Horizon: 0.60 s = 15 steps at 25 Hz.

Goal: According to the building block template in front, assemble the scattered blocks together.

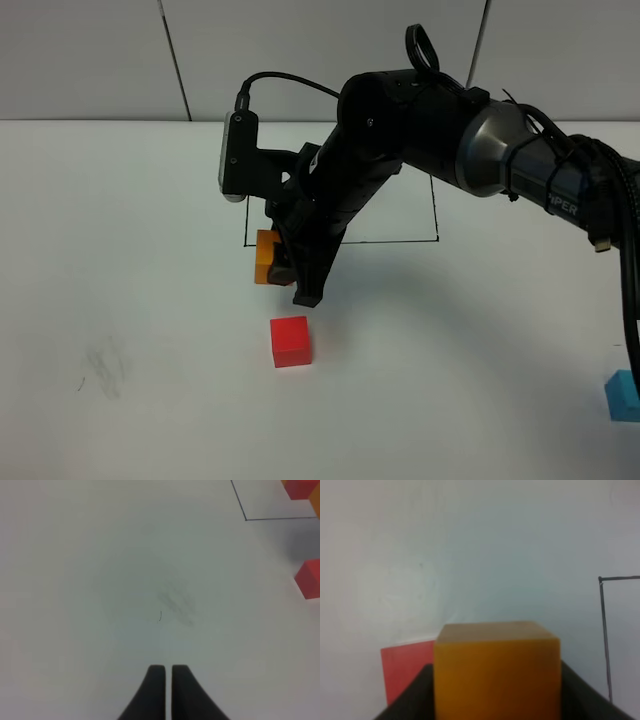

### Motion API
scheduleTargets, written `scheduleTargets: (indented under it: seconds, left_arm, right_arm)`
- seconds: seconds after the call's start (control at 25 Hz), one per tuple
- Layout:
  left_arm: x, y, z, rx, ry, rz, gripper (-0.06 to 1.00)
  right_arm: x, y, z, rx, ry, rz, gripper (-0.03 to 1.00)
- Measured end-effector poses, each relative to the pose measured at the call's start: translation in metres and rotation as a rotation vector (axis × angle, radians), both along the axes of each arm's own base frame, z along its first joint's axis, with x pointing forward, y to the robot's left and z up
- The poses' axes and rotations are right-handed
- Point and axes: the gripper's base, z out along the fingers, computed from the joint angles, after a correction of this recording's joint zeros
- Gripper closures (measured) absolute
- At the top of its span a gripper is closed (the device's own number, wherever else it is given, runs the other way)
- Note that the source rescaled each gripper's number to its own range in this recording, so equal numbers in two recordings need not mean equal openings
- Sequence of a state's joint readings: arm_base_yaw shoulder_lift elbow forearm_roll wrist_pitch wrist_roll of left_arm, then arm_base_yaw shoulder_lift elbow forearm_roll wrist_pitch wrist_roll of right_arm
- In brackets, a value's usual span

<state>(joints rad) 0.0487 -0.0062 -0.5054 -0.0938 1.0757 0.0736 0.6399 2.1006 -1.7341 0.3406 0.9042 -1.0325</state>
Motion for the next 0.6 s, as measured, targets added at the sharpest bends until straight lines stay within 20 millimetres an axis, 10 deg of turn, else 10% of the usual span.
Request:
scheduleTargets:
  seconds: [0.6]
  left_arm:
    - [0.0, 0.0, 0.0, 0.0, 0.0, 0.0, 0.94]
  right_arm:
    - [0.0, 0.006, -0.019, -0.028, 0.035, 0.01, 0.44]
